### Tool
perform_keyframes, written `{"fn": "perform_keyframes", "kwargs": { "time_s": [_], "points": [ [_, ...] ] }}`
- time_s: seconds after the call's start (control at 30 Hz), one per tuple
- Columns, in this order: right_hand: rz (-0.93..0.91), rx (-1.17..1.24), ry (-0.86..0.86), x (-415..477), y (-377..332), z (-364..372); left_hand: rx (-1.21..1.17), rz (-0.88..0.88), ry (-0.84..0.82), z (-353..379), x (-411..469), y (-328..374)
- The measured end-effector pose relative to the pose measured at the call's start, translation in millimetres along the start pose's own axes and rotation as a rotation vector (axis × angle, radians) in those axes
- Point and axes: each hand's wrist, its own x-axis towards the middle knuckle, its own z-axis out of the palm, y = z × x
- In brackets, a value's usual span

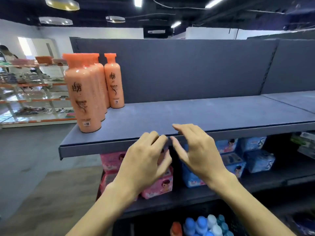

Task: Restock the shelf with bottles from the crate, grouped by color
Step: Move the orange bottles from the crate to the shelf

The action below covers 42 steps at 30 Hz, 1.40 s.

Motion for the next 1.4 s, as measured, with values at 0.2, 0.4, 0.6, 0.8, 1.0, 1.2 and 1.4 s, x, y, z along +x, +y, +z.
{"fn": "perform_keyframes", "kwargs": {
  "time_s": [0.2, 0.4, 0.6, 0.8, 1.0, 1.2, 1.4],
  "points": [
    [0.092, 0.000, -0.162, -72.2, 25.1, 20.5, -0.009, -0.033, -0.139, 58.8, -46.0, 12.5],
    [0.275, 0.002, -0.411, -144.1, 55.9, 57.2, -0.046, -0.138, -0.370, 121.8, -95.7, 29.0],
    [0.474, -0.011, -0.701, -217.9, 80.7, 95.7, -0.092, -0.260, -0.629, 170.9, -155.6, 35.2],
    [0.691, 0.016, -1.013, -280.9, 83.0, 135.2, -0.099, -0.362, -0.861, 201.8, -203.6, 46.3],
    [0.810, 0.047, -1.070, -322.5, 70.8, 181.1, -0.132, -0.421, -0.902, 219.4, -237.4, 54.4],
    [0.948, 0.048, -1.041, -346.2, 62.0, 206.3, -0.145, -0.499, -0.883, 234.1, -266.3, 47.8],
    [1.046, 0.033, -0.971, -354.7, 55.9, 225.4, -0.160, -0.552, -0.913, 244.8, -285.8, 44.4]
  ]
}}
